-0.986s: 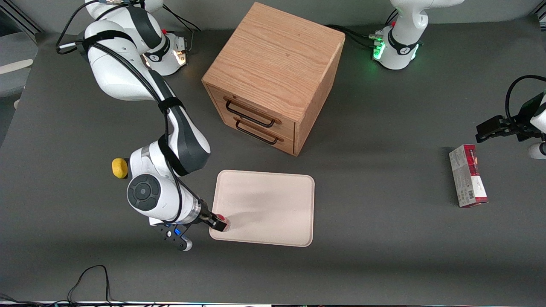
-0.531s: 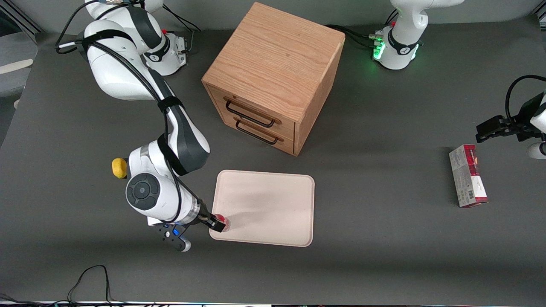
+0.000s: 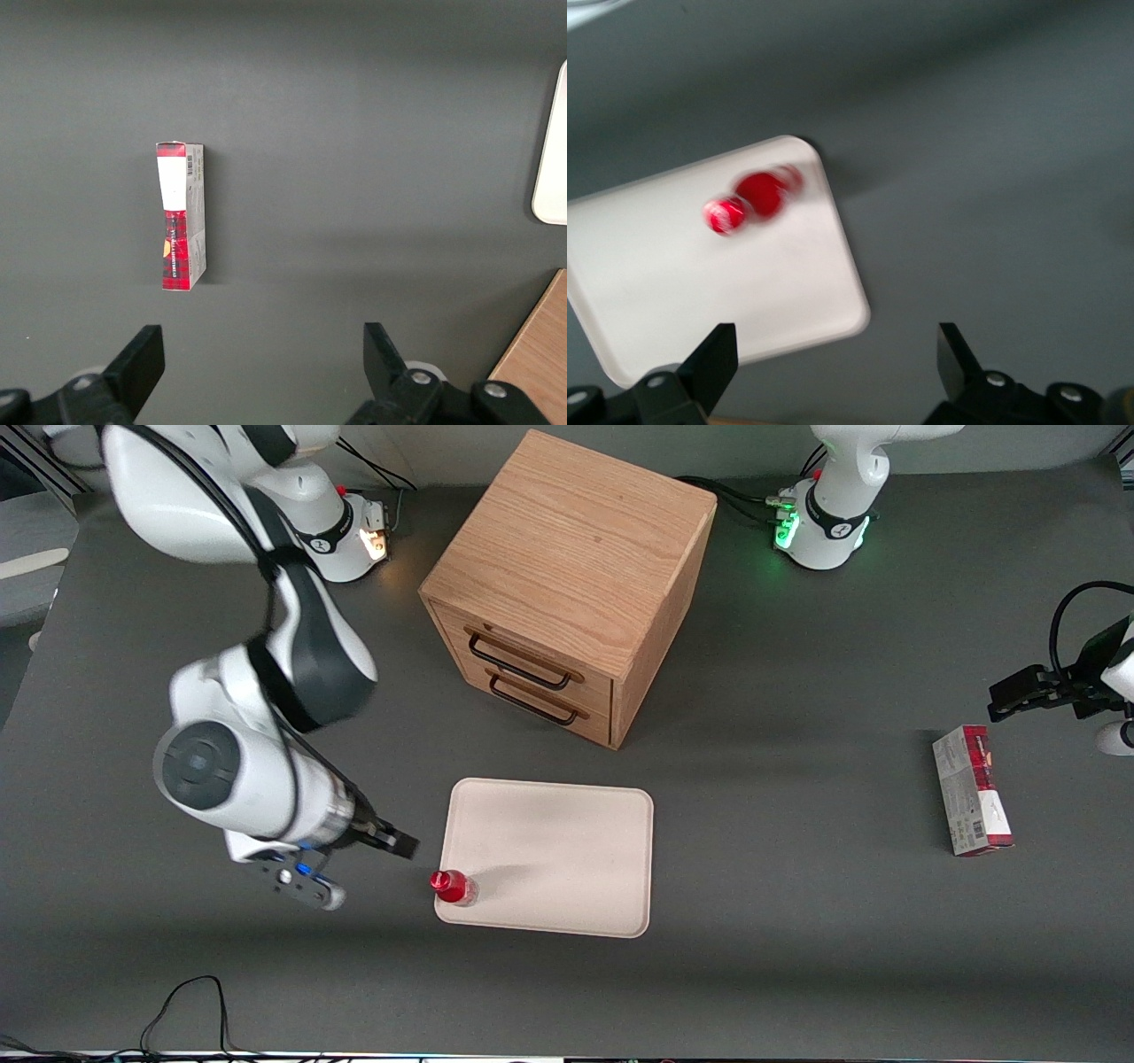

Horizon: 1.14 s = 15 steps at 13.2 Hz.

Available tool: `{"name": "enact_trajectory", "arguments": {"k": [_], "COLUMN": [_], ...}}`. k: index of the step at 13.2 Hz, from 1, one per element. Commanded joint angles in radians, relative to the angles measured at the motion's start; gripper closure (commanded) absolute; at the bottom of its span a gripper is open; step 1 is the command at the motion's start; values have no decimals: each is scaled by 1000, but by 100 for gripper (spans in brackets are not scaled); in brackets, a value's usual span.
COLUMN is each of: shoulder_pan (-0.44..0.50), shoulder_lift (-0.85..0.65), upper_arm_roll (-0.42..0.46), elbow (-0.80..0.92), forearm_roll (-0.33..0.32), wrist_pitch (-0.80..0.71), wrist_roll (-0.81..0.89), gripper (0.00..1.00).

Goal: Place coke bottle on tray

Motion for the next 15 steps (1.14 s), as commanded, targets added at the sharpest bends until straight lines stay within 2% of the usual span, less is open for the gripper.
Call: {"name": "enact_trajectory", "arguments": {"k": [1,4,6,8,15], "shoulder_pan": [-71,-67,-32,48,22], "shoulder_lift": [-355,-532,-590,-595,-583], "upper_arm_roll": [-21,-136,-164,-242,-242], "elbow": [-414,-486,-486,-481,-464], "forearm_roll": [28,28,19,17,28], "wrist_pitch": [-31,-167,-197,-197,-203], "wrist_roll": [-292,-581,-617,-617,-635], "gripper": [0,0,0,0,0]}}
